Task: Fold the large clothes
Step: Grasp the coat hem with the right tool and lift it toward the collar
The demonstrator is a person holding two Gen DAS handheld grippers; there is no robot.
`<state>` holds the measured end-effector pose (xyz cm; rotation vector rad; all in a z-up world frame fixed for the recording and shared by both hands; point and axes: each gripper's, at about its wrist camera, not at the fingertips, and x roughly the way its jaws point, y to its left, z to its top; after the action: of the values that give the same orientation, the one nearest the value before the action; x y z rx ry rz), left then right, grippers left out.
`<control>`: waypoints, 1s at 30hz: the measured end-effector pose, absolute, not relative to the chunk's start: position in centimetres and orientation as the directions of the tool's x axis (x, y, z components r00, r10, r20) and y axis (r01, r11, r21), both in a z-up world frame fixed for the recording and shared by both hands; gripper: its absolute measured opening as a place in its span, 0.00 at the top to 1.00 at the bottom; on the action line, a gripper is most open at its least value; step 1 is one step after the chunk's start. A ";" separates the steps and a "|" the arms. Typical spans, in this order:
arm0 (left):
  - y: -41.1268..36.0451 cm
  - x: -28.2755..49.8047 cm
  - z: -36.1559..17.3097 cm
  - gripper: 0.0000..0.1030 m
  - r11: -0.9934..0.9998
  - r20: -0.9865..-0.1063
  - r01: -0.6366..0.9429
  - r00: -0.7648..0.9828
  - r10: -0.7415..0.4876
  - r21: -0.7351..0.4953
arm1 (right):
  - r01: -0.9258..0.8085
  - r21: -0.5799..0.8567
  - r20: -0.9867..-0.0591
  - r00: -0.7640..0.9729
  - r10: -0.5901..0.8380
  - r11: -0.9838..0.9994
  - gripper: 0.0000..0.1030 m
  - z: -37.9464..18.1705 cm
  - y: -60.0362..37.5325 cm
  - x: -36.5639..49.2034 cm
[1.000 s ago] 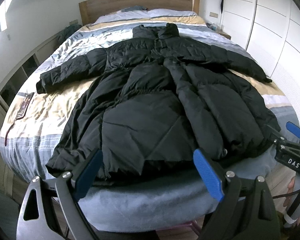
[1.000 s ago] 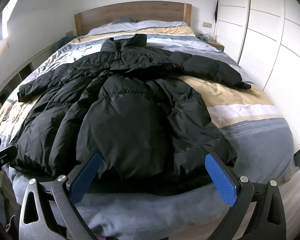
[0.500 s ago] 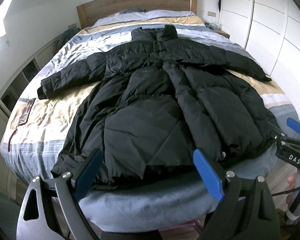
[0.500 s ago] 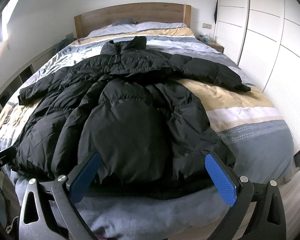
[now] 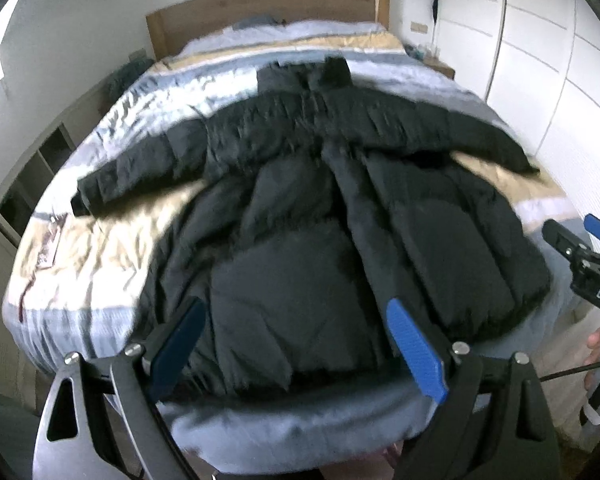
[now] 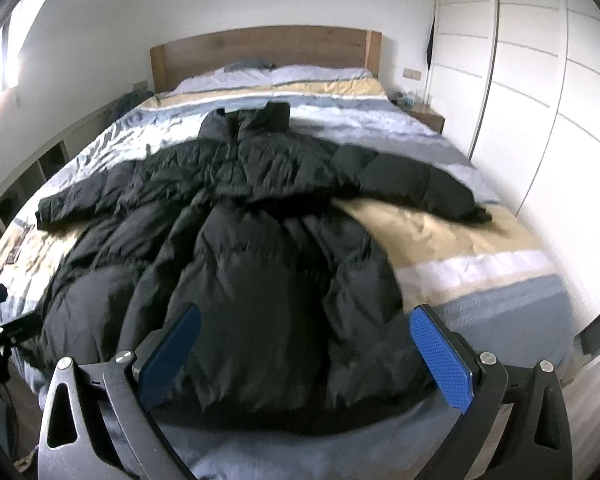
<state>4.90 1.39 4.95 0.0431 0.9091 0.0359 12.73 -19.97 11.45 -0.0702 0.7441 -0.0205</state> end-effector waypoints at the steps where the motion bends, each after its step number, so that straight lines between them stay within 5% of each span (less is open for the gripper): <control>1: 1.5 5.5 5.9 0.10 0.998 -0.778 -0.019 0.626 0.056 0.057 | -0.005 -0.076 -0.667 0.743 -0.047 0.997 0.01 12.2 -20.0 13.1; 18: 6.1 19.0 21.6 0.10 0.990 -0.582 -0.117 0.801 0.141 0.078 | 0.011 -0.060 -0.512 0.858 -0.040 0.998 0.01 25.2 -19.5 24.2; 24: 7.7 24.9 21.8 0.10 0.981 -0.578 -0.164 0.792 0.195 0.106 | 0.053 -0.019 -0.484 0.873 -0.055 0.998 0.01 26.0 -20.2 30.3; 30: 9.4 30.1 16.3 0.10 0.975 -0.643 -0.201 0.735 0.214 0.096 | 0.097 0.054 -0.607 0.794 -0.045 0.994 0.01 20.3 -23.0 37.4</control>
<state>30.10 9.39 16.27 0.0202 0.7090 0.2279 37.39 -23.04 20.29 0.0837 0.6495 -0.0761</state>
